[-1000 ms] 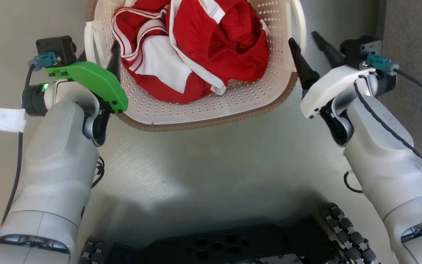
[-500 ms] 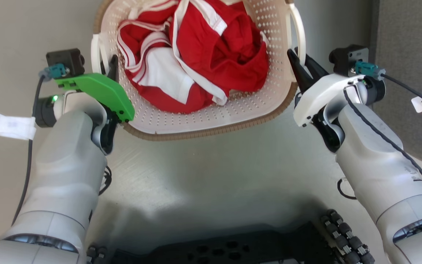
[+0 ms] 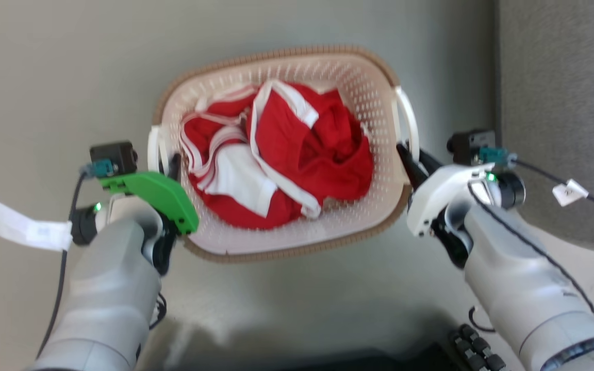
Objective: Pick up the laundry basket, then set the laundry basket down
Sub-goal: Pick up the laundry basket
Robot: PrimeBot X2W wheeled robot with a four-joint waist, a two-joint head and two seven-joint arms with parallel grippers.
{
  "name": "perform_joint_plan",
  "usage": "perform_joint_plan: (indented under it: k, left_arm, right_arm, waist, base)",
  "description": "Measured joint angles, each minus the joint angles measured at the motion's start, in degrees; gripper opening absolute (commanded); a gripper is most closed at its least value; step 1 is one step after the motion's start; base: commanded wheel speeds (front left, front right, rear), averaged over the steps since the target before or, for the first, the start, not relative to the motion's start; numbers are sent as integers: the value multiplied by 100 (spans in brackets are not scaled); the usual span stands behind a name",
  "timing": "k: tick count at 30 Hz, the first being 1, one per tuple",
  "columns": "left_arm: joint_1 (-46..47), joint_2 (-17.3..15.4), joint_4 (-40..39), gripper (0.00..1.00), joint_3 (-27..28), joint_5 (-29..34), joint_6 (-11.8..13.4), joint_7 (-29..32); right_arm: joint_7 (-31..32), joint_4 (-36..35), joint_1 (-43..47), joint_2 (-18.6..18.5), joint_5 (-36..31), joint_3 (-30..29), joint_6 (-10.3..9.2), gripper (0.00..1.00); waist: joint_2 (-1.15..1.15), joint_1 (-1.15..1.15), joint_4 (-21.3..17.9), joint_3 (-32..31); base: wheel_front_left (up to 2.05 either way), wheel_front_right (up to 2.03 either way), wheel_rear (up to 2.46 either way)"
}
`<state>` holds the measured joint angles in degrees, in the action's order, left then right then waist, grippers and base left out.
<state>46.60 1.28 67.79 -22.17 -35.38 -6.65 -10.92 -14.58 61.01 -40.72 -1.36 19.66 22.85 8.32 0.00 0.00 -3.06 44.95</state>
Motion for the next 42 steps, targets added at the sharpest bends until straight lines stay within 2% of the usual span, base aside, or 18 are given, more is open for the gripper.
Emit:
perform_joint_plan:
  k: [21,31,42]
  left_arm:
    - [-1079,97,231,0,-130,-644,-91,90]
    - [-1502,98,320,0,-225,-888,-92,404]
    - [-2030,92,416,0,-292,-1079,-92,735]
  right_arm:
    - [12,656,788,185,212,151,24,0]
    - [409,878,1137,255,472,288,26,0]
    - [1001,783,1753,258,914,614,26,0]
  waist:
    - [0,0,-55,-1691]
    - [0,0,-84,-2602]
    - [0,-1,-152,-3492]
  base:
    - [0,0,0]
    - [0,0,0]
    - [0,0,0]
